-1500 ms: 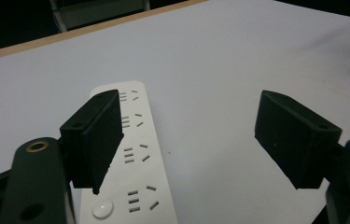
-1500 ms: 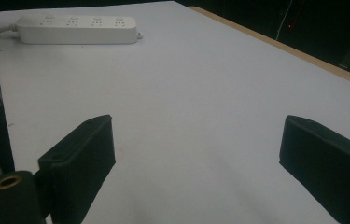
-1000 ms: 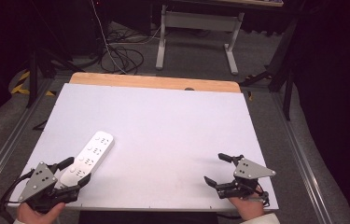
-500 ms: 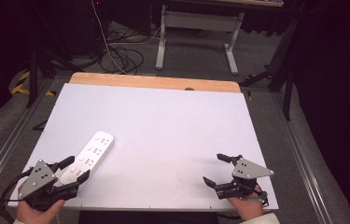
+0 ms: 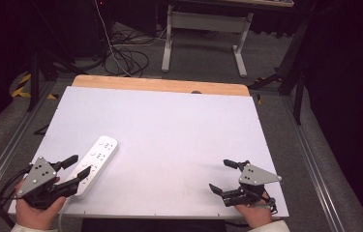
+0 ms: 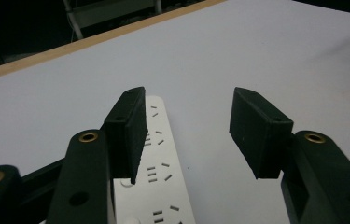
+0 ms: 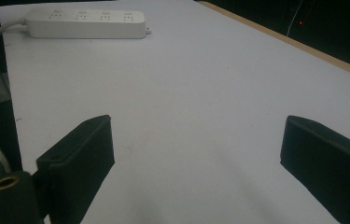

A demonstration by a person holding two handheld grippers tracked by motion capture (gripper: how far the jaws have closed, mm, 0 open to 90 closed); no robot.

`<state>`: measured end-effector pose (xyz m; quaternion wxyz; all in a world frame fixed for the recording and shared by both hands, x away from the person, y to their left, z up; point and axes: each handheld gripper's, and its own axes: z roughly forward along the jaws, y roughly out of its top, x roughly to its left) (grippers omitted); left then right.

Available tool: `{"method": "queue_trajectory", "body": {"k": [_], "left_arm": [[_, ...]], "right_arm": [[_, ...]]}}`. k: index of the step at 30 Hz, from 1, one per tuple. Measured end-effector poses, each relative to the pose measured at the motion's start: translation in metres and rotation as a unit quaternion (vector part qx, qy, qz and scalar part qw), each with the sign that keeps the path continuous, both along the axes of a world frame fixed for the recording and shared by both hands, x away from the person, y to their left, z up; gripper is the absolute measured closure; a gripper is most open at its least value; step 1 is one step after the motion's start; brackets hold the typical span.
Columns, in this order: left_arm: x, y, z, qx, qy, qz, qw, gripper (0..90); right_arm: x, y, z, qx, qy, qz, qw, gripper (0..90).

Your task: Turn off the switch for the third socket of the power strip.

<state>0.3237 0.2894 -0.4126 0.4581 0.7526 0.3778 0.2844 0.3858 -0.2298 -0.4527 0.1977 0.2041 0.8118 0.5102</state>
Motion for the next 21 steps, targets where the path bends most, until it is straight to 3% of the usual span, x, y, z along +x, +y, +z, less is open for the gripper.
{"method": "queue_trajectory", "body": {"k": [21], "left_arm": [[0.031, -0.009, 0.012, 0.003, 0.01, 0.002, 0.9999, 45.7]], "right_arm": [[0.001, -0.001, 0.0, 0.0, 0.001, -0.001, 1.0, 9.6]]}}
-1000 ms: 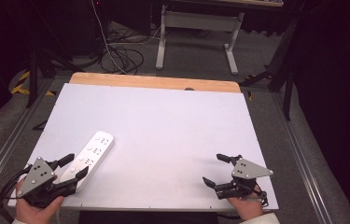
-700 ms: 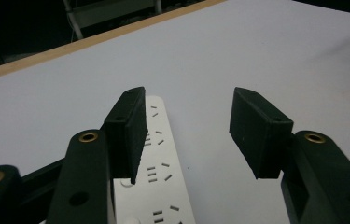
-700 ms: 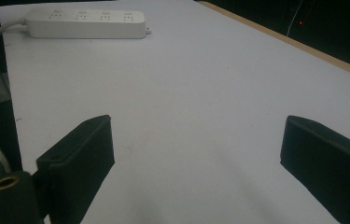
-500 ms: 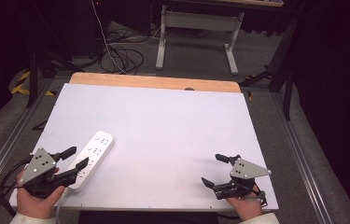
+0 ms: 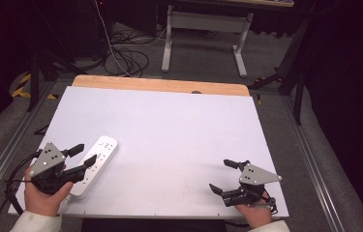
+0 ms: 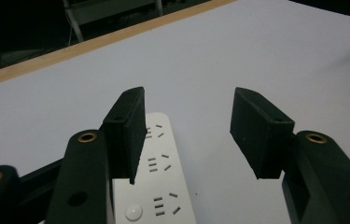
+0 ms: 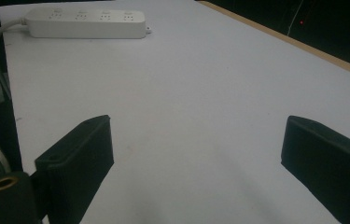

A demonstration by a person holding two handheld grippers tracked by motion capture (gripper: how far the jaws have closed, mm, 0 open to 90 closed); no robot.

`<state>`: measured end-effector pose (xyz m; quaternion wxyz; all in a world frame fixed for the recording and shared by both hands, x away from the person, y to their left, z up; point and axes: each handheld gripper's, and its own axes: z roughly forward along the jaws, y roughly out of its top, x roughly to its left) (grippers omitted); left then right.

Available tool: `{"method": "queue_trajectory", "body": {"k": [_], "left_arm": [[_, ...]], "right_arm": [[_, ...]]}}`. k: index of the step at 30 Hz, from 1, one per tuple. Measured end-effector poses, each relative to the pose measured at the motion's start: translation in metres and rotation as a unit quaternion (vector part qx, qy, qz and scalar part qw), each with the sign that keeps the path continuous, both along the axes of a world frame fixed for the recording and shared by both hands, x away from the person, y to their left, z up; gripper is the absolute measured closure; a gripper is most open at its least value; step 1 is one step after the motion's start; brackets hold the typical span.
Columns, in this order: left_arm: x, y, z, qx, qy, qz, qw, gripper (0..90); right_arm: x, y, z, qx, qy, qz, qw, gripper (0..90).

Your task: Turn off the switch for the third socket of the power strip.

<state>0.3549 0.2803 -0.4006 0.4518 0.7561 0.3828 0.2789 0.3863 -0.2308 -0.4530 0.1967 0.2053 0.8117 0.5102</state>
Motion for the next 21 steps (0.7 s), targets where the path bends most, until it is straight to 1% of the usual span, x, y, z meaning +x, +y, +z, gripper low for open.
{"method": "queue_trajectory", "body": {"k": [3, 6, 11, 12, 13, 15, 17, 18, 20, 21], "left_arm": [[0.003, -0.002, 0.001, -0.004, 0.002, 0.0, 1.0, 45.7], [0.006, -0.003, 0.003, -0.002, 0.002, 0.0, 1.0, 45.7], [0.014, -0.008, 0.004, -0.005, 0.002, 0.001, 1.0, 45.7], [0.016, -0.007, 0.004, -0.001, 0.001, -0.001, 1.0, 45.4], [0.017, -0.008, 0.004, -0.005, 0.001, 0.001, 1.0, 45.2], [0.019, -0.008, 0.004, -0.001, 0.002, 0.0, 1.0, 45.2], [0.021, -0.009, 0.003, 0.001, 0.003, 0.003, 1.0, 45.2], [0.023, -0.01, 0.002, 0.005, -0.001, 0.007, 1.0, 45.1], [0.023, -0.01, 0.002, 0.005, -0.001, 0.01, 0.9999, 44.6], [0.025, -0.009, 0.001, 0.0, -0.005, 0.015, 0.9999, 43.6]], "right_arm": [[0.0, 0.0, 0.0, 0.0, 0.0, 0.0, 1.0, 9.6], [0.0, 0.0, 0.0, -0.001, 0.001, 0.0, 1.0, 9.5], [0.0, 0.0, 0.0, 0.0, 0.001, 0.002, 1.0, 9.5], [0.0, 0.0, 0.0, 0.0, 0.001, 0.002, 1.0, 9.5], [0.001, 0.0, -0.001, -0.001, 0.001, 0.002, 1.0, 9.5], [0.0, 0.0, 0.0, 0.0, 0.001, 0.002, 1.0, 9.5], [0.001, -0.001, -0.001, 0.0, 0.001, 0.002, 1.0, 9.5], [0.001, -0.001, -0.001, 0.0, 0.001, 0.001, 1.0, 9.5], [0.001, -0.001, -0.001, 0.001, 0.001, 0.001, 1.0, 9.5], [0.001, -0.001, 0.0, 0.002, 0.001, 0.001, 1.0, 9.5]]}}
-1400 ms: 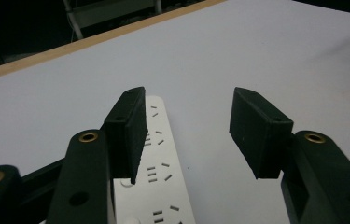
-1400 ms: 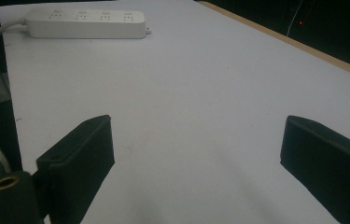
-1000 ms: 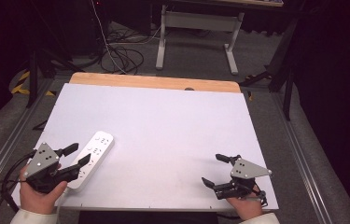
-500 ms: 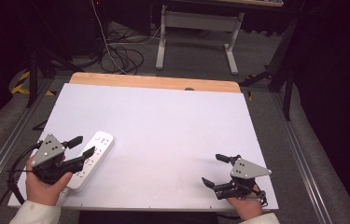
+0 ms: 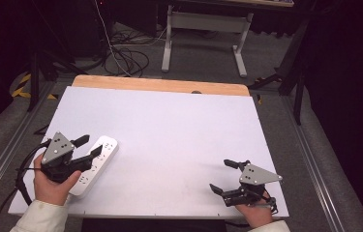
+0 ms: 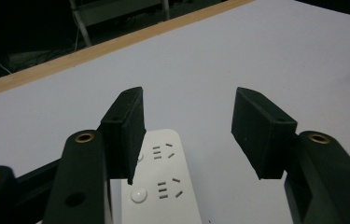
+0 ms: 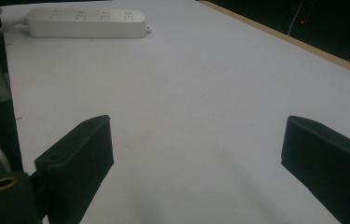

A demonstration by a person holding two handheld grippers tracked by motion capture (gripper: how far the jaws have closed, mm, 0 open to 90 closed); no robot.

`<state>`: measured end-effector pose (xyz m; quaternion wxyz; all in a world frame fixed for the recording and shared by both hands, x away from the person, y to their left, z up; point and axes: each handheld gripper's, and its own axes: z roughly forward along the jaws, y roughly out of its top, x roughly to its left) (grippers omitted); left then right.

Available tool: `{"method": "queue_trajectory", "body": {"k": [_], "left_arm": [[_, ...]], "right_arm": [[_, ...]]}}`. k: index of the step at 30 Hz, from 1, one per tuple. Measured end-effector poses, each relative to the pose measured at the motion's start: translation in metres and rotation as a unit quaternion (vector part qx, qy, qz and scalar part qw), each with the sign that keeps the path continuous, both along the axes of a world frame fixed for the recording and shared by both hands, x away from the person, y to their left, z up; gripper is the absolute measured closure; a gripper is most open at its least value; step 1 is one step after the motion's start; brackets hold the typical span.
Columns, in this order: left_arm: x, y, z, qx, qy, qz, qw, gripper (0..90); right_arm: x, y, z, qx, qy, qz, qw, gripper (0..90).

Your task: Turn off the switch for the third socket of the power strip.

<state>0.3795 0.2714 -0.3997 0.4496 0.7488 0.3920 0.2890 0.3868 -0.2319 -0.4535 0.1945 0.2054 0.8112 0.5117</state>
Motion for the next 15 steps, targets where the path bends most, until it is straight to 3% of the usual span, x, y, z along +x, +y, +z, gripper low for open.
{"method": "queue_trajectory", "body": {"k": [4, 10, 13, 14, 15], "left_arm": [[0.0, 0.001, -0.003, -0.003, -0.016, 0.016, 0.9997, 49.5], [0.006, 0.005, -0.009, -0.006, -0.014, 0.022, 0.9996, 60.2], [0.01, 0.006, -0.012, -0.006, 0.003, 0.026, 0.9997, 69.9], [0.014, 0.005, -0.014, 0.0, 0.024, 0.029, 0.9993, 72.5], [0.016, 0.005, -0.015, 0.001, 0.026, 0.028, 0.9993, 74.9]], "right_arm": [[0.0, 0.0, 0.0, -0.002, 0.001, 0.001, 1.0, 9.5], [0.0, 0.0, 0.0, -0.002, 0.001, 0.001, 1.0, 9.5], [0.0, 0.0, 0.0, -0.003, 0.0, 0.002, 1.0, 9.5], [0.0, 0.0, 0.0, -0.003, 0.001, 0.002, 1.0, 9.5], [0.0, 0.0, 0.0, -0.003, 0.001, 0.002, 1.0, 9.5]]}}
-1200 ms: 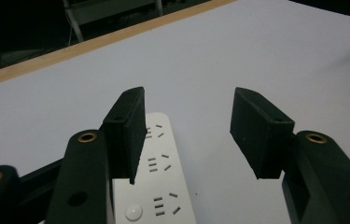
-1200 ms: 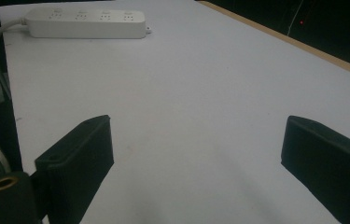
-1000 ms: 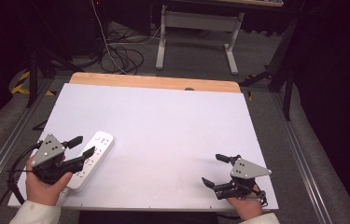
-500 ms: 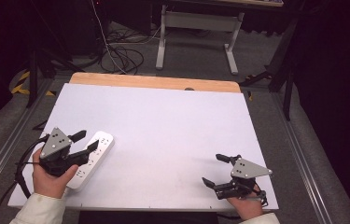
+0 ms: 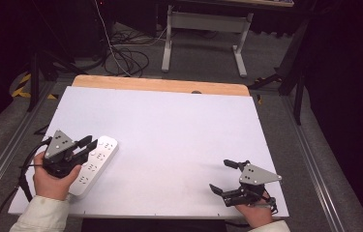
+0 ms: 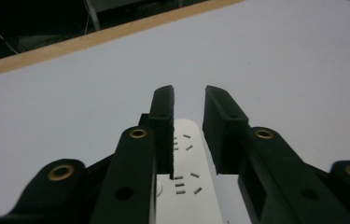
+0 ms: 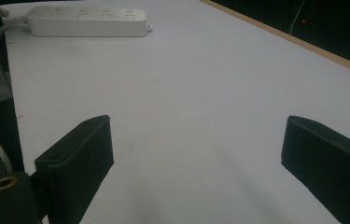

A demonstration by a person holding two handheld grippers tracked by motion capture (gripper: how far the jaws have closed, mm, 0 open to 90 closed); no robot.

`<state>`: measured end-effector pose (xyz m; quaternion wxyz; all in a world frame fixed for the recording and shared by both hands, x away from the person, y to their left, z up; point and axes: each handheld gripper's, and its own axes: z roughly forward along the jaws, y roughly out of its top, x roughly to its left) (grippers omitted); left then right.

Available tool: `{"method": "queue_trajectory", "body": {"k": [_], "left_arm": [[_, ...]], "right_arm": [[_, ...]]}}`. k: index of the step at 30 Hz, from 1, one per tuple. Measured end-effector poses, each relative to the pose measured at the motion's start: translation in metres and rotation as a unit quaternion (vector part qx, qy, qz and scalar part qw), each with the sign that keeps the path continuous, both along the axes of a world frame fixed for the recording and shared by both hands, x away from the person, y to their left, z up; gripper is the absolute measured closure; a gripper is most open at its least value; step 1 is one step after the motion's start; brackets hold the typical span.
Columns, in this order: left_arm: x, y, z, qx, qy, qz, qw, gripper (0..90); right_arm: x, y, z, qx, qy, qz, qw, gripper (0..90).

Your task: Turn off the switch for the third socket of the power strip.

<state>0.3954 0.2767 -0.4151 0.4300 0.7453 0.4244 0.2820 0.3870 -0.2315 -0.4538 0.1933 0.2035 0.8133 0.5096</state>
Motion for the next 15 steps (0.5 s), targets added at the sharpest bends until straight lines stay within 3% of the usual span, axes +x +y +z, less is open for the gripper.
{"method": "queue_trajectory", "body": {"k": [6, 8, 15], "left_arm": [[0.007, 0.0, -0.005, 0.014, 0.014, 0.009, 0.9998, 85.7], [0.013, 0.003, -0.01, 0.025, 0.025, 0.025, 0.9991, 88.1], [0.022, 0.01, -0.016, 0.011, 0.062, 0.037, 0.9973, 89.6]], "right_arm": [[0.0, 0.0, 0.0, 0.0, 0.0, 0.001, 1.0, 9.5], [0.0, 0.0, 0.0, -0.003, 0.0, 0.003, 1.0, 9.5], [0.0, 0.0, 0.0, -0.003, 0.001, 0.004, 1.0, 9.5]]}}
